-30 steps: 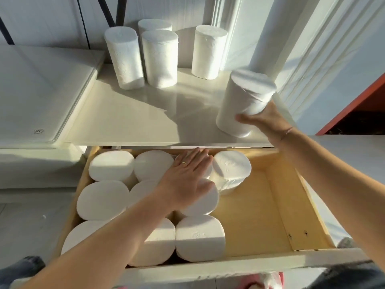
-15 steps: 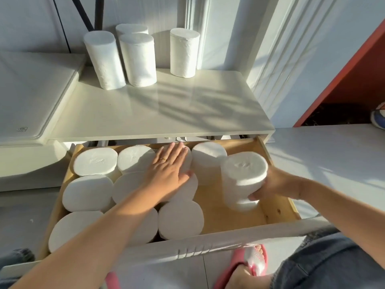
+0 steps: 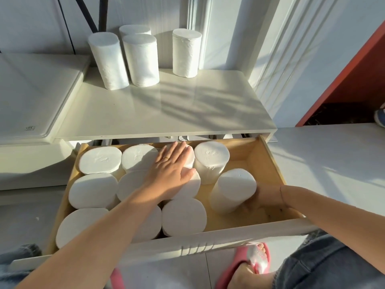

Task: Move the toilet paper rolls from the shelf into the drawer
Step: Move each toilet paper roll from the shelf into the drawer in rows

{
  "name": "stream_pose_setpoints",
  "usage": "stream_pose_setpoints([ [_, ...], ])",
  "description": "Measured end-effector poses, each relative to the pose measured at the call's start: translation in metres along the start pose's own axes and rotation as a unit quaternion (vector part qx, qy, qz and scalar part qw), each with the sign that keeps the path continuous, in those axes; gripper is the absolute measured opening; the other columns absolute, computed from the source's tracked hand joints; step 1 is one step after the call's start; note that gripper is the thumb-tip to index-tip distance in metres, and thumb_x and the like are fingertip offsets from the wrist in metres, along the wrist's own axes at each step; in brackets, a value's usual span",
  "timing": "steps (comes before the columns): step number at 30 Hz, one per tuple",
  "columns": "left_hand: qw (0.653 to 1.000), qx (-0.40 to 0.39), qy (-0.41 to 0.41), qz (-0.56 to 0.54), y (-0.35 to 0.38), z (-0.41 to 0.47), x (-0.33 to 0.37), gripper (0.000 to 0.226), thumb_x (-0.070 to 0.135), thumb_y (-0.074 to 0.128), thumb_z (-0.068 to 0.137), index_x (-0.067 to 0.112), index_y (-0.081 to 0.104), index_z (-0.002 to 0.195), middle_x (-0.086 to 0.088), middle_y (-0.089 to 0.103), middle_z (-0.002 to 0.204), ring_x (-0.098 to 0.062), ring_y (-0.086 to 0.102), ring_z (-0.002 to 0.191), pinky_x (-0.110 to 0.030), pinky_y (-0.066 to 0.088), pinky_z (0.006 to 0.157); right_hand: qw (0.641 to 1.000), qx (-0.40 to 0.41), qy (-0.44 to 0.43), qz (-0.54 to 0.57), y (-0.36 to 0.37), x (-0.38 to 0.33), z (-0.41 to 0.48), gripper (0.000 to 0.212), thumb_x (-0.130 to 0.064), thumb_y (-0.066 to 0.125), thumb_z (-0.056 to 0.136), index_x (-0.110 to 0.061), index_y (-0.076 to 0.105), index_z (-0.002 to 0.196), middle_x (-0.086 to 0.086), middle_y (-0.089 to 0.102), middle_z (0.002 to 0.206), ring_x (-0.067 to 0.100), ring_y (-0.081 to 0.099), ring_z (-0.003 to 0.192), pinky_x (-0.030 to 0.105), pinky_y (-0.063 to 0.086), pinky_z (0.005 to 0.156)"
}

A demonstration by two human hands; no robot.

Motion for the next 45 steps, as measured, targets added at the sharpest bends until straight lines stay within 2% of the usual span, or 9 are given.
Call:
stream_pose_setpoints([
  [3,1.0,-0.012,-0.001,0.022,0.006,-0.001,-0.003,0.067,0.048,0.041,0.094,0.016,0.018,0.148,-0.003,0.011,0.158,-0.022,0.005,0.146,-0.031,-0.011,0.113,0.968,-0.121,0.048,0.214,0.017,-0.003,-0.015,0.065,-0.018,0.079,0.07,-0.021,0.048,0.127,0.008,0.056,0.125,0.026,0.06,0.111,0.031,0.056,0.087],
  [6,1.0,-0.011,-0.003,0.006,0.004,-0.001,-0.002,0.069,0.051,0.039,0.09,0.013,0.026,0.146,-0.007,0.019,0.156,-0.027,0.013,0.144,-0.037,-0.004,0.115,0.937,-0.097,0.063,0.33,0.016,-0.009,-0.014,0.085,-0.036,0.084,0.058,-0.016,0.045,0.131,0.019,0.049,0.134,0.035,0.06,0.109,0.04,0.057,0.089],
  [16,0.999,-0.02,-0.007,0.023,0.005,-0.002,-0.002,0.068,0.05,0.04,0.093,0.017,0.018,0.149,-0.002,0.011,0.158,-0.021,0.005,0.146,-0.029,-0.014,0.111,0.863,-0.03,0.043,0.503,0.041,-0.048,0.01,0.069,-0.024,0.073,0.075,-0.01,0.043,0.136,0.019,0.046,0.14,0.038,0.052,0.124,0.049,0.051,0.096],
  [21,0.999,-0.028,-0.008,0.031,0.007,-0.002,-0.004,0.068,0.052,0.033,0.095,0.019,0.012,0.15,0.0,0.005,0.159,-0.018,-0.001,0.146,-0.03,-0.015,0.112,0.892,-0.013,0.055,0.448,0.04,-0.05,0.009,0.067,-0.038,0.066,0.083,-0.009,0.042,0.138,0.019,0.05,0.136,0.033,0.058,0.114,0.044,0.053,0.095],
  [25,0.999,-0.052,0.003,0.01,0.008,-0.002,-0.005,0.066,0.048,0.005,0.089,0.021,0.008,0.149,0.001,-0.001,0.159,-0.017,-0.006,0.145,-0.029,-0.015,0.112,0.99,0.096,0.098,0.041,0.006,-0.056,-0.009,0.062,-0.069,0.046,0.085,-0.017,0.052,0.119,-0.001,0.061,0.107,0.018,0.06,0.089,0.029,0.05,0.078],
  [27,0.998,-0.07,0.009,-0.001,0.009,-0.003,-0.007,0.065,0.045,0.0,0.088,0.023,0.006,0.149,0.003,-0.004,0.158,-0.016,-0.009,0.145,-0.029,-0.016,0.112,0.951,0.194,0.084,-0.227,-0.027,-0.078,-0.022,0.056,-0.072,0.044,0.083,-0.019,0.054,0.098,-0.006,0.056,0.08,0.015,0.054,0.073,0.026,0.039,0.059],
  [29,0.998,-0.067,0.005,0.014,0.006,-0.005,-0.015,0.062,0.052,0.019,0.096,0.025,0.004,0.149,0.005,-0.005,0.159,-0.013,-0.01,0.145,-0.031,-0.012,0.115,0.894,0.28,0.043,-0.346,-0.049,-0.114,-0.03,0.049,-0.068,0.05,0.082,-0.019,0.052,0.091,-0.005,0.054,0.077,0.019,0.053,0.074,0.029,0.037,0.059],
  [36,0.997,-0.061,0.048,0.03,-0.008,-0.012,-0.023,0.066,0.055,0.021,0.096,0.023,0.002,0.15,0.003,-0.003,0.159,-0.011,-0.01,0.144,-0.031,-0.01,0.116,0.874,0.389,-0.272,-0.1,-0.072,-0.253,0.012,0.037,-0.029,0.071,0.082,-0.009,0.057,0.109,0.005,0.057,0.1,0.018,0.054,0.087,0.025,0.041,0.076],
  [45,0.995,-0.074,0.068,0.01,-0.004,-0.006,-0.044,0.066,0.058,0.02,0.095,0.027,0.003,0.15,0.007,-0.007,0.158,-0.01,-0.008,0.145,-0.032,-0.011,0.116,0.878,0.375,-0.264,0.139,-0.12,-0.355,0.138,0.104,-0.036,0.08,0.073,-0.01,0.016,0.151,0.009,0.027,0.156,0.021,0.028,0.143,0.033,0.026,0.117],
])
Point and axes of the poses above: each hand's wrist, its own z-axis towards the middle knuckle, its own y-axis out of the palm, x = y × z, the point moved 10 cm from there along z, towards the middle knuckle
